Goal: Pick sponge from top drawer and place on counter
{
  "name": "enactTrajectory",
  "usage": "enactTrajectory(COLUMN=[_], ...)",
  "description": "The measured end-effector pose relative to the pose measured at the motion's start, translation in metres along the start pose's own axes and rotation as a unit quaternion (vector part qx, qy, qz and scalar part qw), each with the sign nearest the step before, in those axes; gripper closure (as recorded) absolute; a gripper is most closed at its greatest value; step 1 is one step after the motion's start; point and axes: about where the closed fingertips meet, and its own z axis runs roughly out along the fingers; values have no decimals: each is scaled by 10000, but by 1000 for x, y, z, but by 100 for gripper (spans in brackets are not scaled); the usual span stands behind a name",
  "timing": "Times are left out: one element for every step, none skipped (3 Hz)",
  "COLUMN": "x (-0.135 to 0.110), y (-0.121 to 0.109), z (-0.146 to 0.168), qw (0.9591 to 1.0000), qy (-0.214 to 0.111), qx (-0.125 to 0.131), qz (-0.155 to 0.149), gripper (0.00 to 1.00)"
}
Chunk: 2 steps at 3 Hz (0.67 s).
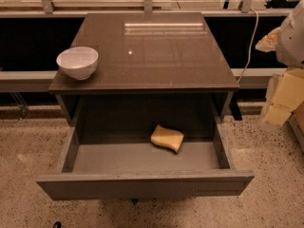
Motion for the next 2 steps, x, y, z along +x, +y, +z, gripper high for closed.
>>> enactTrajectory(x=[0, -16], y=[0, 2], z=[0, 35], qw=[10000, 9994], qy=[0, -289], qx=[0, -181], qz=[0, 84], gripper=[0, 0])
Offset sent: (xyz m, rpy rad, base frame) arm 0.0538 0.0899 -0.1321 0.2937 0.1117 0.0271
